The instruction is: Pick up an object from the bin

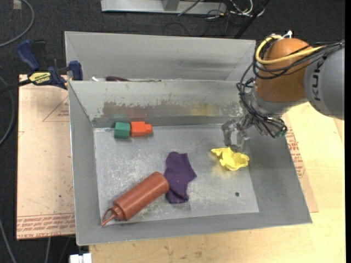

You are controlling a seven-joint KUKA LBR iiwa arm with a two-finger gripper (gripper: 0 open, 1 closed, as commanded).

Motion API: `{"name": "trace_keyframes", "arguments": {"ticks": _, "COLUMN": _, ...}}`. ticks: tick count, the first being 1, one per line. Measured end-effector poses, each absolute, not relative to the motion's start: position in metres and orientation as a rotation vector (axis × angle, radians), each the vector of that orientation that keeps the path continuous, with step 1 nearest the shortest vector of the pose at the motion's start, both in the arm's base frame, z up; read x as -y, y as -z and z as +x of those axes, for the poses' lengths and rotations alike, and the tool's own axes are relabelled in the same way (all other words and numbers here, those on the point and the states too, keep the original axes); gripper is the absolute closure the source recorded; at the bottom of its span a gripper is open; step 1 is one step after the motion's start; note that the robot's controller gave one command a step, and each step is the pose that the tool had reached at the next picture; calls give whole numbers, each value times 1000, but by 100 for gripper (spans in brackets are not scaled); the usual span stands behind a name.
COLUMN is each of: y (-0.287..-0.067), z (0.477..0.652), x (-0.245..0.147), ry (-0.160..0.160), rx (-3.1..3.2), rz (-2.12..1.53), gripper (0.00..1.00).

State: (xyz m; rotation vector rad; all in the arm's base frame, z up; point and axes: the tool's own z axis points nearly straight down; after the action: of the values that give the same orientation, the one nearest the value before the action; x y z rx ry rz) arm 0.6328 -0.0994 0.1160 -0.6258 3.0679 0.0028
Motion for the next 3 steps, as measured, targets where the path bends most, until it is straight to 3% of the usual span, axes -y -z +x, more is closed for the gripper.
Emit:
{"name": "trace_keyframes", "arguments": {"ticks": 1, "y": -181, "z": 611, "x": 87, "ry": 2, "rx": -3053, "rz": -658, "gripper": 0}}
{"name": "trace_keyframes", "arguments": {"ticks": 2, "y": -181, "z": 611, "x": 87, "ry": 2, "rx": -3053, "rz": -657, "gripper": 0}}
{"name": "trace_keyframes", "arguments": {"ticks": 3, "y": -167, "z": 611, "x": 86, "ry": 9, "rx": -3012, "rz": -800, "gripper": 0}}
